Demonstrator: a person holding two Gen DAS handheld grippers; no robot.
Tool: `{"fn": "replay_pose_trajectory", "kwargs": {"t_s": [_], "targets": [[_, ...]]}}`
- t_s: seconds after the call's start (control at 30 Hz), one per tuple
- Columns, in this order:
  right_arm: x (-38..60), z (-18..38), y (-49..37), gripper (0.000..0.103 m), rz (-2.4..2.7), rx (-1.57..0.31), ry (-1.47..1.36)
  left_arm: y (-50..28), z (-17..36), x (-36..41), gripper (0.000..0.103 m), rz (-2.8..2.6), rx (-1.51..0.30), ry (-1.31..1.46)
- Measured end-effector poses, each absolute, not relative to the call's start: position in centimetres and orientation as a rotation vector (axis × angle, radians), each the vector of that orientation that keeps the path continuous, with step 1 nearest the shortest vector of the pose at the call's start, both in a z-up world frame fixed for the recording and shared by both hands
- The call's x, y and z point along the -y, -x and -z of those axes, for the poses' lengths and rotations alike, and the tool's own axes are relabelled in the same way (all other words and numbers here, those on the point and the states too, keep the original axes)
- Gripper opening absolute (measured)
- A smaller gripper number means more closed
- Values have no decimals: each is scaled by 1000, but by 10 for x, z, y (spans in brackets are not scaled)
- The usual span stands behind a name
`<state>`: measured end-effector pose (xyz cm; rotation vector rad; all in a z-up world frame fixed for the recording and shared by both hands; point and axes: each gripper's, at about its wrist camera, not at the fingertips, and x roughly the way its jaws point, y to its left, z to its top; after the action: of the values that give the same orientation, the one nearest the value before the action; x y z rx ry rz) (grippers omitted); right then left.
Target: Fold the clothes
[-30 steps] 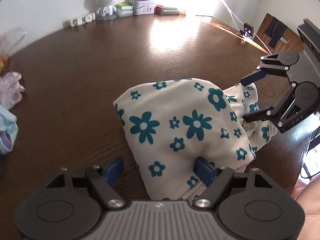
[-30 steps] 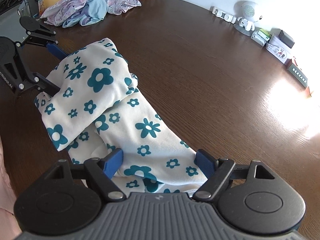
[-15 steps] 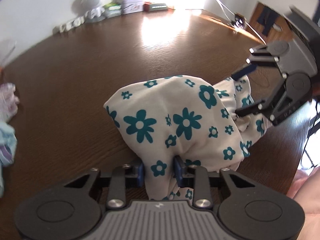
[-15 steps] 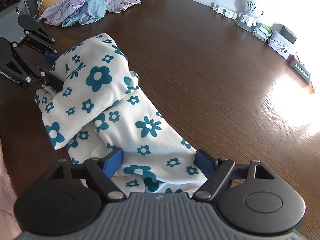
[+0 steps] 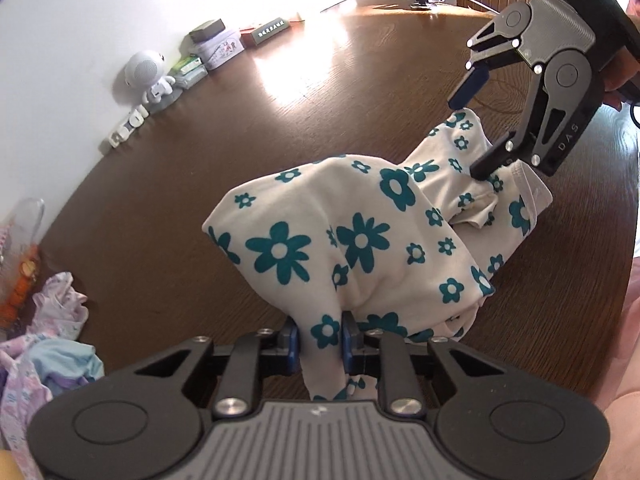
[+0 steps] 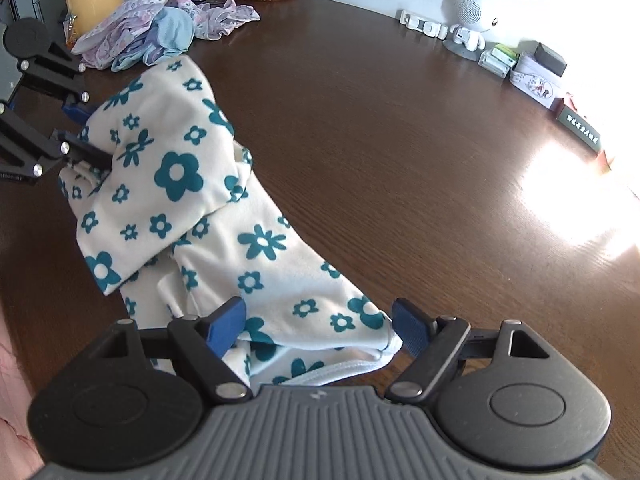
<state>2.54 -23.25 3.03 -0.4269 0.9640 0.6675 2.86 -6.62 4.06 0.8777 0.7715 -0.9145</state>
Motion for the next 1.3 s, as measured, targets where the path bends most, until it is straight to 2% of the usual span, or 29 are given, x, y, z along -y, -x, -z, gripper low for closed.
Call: {"fn": "replay_pose_trajectory", "kwargs": {"t_s": [0.37,0.6,1.03,1.3], "targets": [[226,-9,-10,81,-751,-954,412,-4,-56,80,17,826,-603,-1114],[221,0,25,81,-708,-873,525,20,-51,96,17,819,-495,-1258],[239,13,34,81,-720,-836,384,69,-55,122,17,929,-315,-1366],[285,4,55,81,-655,-801,316,97,-35,146,18,1133,-322,-1343]]}}
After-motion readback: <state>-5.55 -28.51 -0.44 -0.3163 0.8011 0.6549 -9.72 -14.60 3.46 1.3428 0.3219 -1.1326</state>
